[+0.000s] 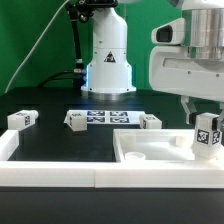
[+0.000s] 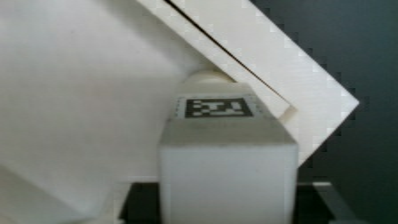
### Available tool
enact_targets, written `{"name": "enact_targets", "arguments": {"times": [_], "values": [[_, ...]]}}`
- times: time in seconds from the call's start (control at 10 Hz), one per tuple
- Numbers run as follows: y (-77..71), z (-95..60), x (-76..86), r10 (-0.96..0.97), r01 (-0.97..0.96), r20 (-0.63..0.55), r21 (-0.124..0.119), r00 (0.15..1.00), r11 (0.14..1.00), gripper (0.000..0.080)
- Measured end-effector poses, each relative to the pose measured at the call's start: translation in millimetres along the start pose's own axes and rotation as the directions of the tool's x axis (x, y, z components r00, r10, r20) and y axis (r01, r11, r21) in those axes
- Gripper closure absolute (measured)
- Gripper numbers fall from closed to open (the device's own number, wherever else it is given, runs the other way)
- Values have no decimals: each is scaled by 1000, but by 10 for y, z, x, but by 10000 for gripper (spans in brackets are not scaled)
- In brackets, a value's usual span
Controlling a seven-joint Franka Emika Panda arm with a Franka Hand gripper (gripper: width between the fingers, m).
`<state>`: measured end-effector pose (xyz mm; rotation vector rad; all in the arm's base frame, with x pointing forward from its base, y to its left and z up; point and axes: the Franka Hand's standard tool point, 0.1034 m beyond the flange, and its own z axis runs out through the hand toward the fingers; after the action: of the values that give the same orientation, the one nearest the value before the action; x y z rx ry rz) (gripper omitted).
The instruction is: Assemble one leg
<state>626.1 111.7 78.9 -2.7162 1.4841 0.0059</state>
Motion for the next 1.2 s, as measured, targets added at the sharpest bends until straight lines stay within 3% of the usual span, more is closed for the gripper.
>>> {"name": "enact_targets", "arguments": {"times": [0.2,0.6,0.8,1.2], "values": [[8,7,14,255,-256,4,20,967,967,508],[34,15,25,615,-615,14,14,789,789,507],[57,12,-14,829,-828,11,-14,560,560,507],[43,13,-34,849,-849,28,-10,527,528,506]]}}
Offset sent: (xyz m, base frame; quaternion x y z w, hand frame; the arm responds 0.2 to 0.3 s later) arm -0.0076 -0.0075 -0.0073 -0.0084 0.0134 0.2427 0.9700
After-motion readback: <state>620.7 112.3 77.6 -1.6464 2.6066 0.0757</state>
